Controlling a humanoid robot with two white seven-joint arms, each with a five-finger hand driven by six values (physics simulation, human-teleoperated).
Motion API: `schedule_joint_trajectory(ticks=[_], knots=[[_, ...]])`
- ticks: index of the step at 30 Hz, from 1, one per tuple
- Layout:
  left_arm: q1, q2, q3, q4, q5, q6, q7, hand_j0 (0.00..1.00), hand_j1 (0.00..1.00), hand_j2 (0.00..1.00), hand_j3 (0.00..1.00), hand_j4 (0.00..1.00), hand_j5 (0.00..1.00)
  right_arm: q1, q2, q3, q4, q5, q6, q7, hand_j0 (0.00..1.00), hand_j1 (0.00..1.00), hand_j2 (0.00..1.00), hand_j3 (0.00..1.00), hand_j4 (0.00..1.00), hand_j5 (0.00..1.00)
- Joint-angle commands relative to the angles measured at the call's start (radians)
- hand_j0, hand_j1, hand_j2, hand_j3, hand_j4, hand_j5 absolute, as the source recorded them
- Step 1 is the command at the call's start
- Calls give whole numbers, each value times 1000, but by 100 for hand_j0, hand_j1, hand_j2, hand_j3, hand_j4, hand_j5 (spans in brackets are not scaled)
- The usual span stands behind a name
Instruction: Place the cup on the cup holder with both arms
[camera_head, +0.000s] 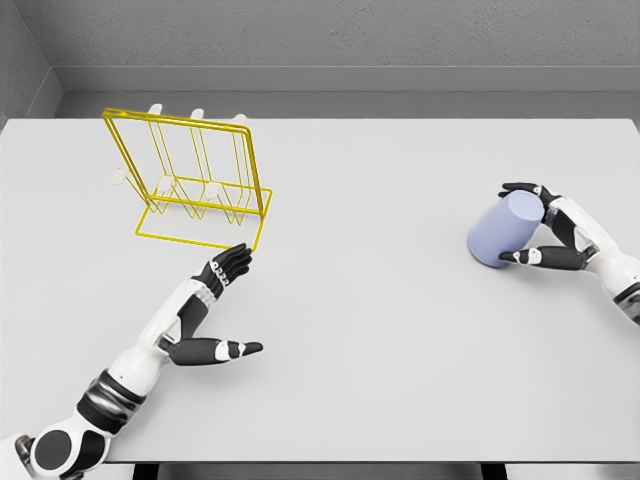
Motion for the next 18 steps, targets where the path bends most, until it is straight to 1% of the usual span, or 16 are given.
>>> schedule_joint_trajectory(ticks=[1,5,11,14,16,18], knots=[[2,-18,-1,-1,-3,1,-1,100,100,100,100,100,100,0,3,0,0,-11,-25,0,68,68,68,68,68,68],[9,-30,2,-4,-3,5,-2,100,100,100,100,100,100,0,3,-3,1,-11,-51,0,64,64,64,64,64,64],[12,-35,10,-9,-3,24,1,100,100,100,100,100,100,2,5,-5,1,-11,-53,0,62,62,62,62,62,62],[15,-35,10,-15,-3,24,1,100,100,100,100,100,100,2,5,-3,4,-12,-99,0,60,60,60,60,60,60],[17,-35,10,-17,-3,24,1,100,100,100,100,100,100,2,2,0,4,-11,-100,0,60,60,60,60,60,60],[17,-35,10,-18,-2,24,-1,100,100,100,100,100,100,2,-3,0,4,-11,-128,0,59,59,59,59,59,59]])
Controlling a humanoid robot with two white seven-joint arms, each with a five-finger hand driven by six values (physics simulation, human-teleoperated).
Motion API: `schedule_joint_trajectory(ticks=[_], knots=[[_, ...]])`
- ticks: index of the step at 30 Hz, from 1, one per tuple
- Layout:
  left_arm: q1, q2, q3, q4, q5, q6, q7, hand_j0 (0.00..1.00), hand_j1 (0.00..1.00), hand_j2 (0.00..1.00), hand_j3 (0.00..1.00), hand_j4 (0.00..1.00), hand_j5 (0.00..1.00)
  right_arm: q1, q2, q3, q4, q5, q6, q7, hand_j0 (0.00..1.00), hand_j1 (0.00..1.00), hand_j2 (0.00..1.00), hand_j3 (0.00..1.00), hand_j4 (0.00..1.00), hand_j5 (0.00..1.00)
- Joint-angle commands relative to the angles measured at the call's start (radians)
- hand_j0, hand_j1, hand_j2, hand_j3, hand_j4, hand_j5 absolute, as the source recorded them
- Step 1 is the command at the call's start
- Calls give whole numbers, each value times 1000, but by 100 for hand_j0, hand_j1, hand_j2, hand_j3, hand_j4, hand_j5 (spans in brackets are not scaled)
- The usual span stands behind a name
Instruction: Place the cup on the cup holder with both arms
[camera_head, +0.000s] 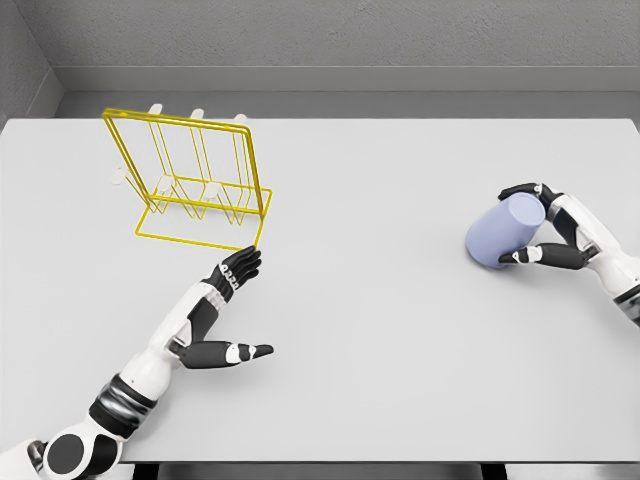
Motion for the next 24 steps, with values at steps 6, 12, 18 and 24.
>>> schedule_joint_trajectory(ticks=[6,12,18,24], knots=[[14,0,22,-14,0,0,1,100,100,100,100,100,100,0,-15,1,-6,-6,-47,0,59,59,59,59,59,59],[14,0,34,-14,0,3,1,100,100,100,100,100,100,2,-41,22,-26,-9,-80,0,57,57,57,57,57,57],[14,-1,37,-14,1,23,4,100,100,100,100,100,100,6,-62,33,-43,-9,-80,0,56,56,56,56,56,56],[15,-1,42,-14,1,42,5,100,100,100,100,100,100,5,-108,47,-49,-11,-80,0,56,56,56,56,56,56]])
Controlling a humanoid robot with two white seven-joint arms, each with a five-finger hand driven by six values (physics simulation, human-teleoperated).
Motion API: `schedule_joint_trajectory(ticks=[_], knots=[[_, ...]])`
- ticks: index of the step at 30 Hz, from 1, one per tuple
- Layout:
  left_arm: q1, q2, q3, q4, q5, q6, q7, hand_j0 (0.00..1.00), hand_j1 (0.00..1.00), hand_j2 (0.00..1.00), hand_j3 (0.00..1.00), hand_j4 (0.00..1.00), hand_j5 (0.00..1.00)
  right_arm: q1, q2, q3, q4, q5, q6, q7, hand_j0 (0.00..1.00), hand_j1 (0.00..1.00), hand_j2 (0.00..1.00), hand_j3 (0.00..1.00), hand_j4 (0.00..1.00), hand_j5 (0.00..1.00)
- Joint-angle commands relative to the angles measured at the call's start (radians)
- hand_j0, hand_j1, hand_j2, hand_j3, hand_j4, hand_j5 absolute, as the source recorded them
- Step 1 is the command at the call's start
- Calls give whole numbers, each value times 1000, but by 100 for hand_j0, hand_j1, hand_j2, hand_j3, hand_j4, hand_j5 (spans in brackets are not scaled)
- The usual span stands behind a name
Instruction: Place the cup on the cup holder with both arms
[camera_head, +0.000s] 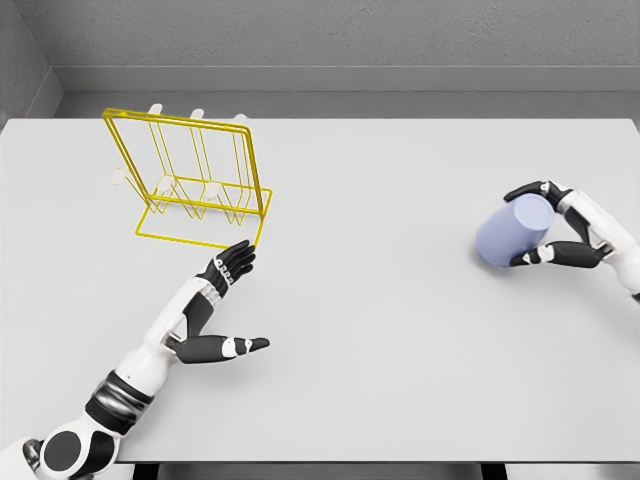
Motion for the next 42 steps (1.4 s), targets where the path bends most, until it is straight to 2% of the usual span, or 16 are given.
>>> schedule_joint_trajectory(ticks=[1,7,11,24,28,42], knots=[[0,0,5,-1,-1,15,1,100,100,100,100,100,100,0,-35,5,-8,-10,2,0,55,55,55,55,55,55],[5,3,5,-1,-1,29,19,100,100,100,100,100,100,-31,-33,19,-14,-18,2,0,55,55,55,55,55,55],[5,2,31,-2,3,123,22,100,100,100,100,100,100,-38,-28,34,-11,-22,2,0,55,55,55,55,55,55],[6,0,32,-14,7,126,24,100,100,100,100,100,100,-77,-1,97,-11,-27,2,0,52,52,52,52,52,52],[9,0,34,-14,8,137,22,100,100,100,100,100,100,-110,-1,129,-11,-39,2,0,52,52,52,52,52,52],[29,7,44,-11,5,138,19,100,100,100,100,100,100,-133,33,174,-14,-39,2,0,50,50,50,50,50,50]])
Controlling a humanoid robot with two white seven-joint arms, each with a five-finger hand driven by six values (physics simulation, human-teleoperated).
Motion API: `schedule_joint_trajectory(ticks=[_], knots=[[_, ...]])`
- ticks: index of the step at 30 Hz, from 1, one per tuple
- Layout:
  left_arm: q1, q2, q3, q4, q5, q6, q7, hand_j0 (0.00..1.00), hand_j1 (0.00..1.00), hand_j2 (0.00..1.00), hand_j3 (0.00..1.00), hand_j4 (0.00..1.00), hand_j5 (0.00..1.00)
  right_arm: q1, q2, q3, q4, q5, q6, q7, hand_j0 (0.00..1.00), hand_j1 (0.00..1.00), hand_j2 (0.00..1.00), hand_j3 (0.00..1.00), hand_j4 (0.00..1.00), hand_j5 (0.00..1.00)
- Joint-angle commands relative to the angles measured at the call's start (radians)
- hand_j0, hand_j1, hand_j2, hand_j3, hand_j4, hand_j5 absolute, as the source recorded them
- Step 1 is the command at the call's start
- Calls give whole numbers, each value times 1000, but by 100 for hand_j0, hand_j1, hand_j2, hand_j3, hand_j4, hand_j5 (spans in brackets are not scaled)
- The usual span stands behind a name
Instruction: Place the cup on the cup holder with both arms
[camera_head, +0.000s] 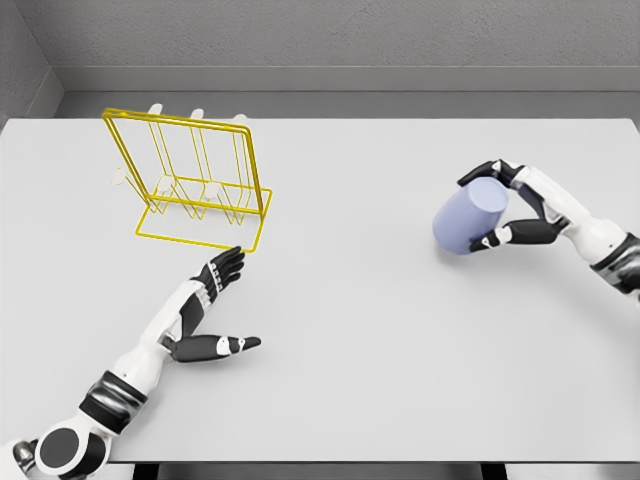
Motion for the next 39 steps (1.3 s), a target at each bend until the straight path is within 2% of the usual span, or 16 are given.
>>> schedule_joint_trajectory(ticks=[1,39], knots=[[0,0,0,0,-2,1,-1,100,100,100,100,100,100,-2,17,13,-1,-8,2,0,50,50,50,50,50,50],[12,-2,29,0,-8,1,-3,100,100,100,100,100,100,-43,99,128,-13,-6,2,0,45,45,45,45,45,45]])
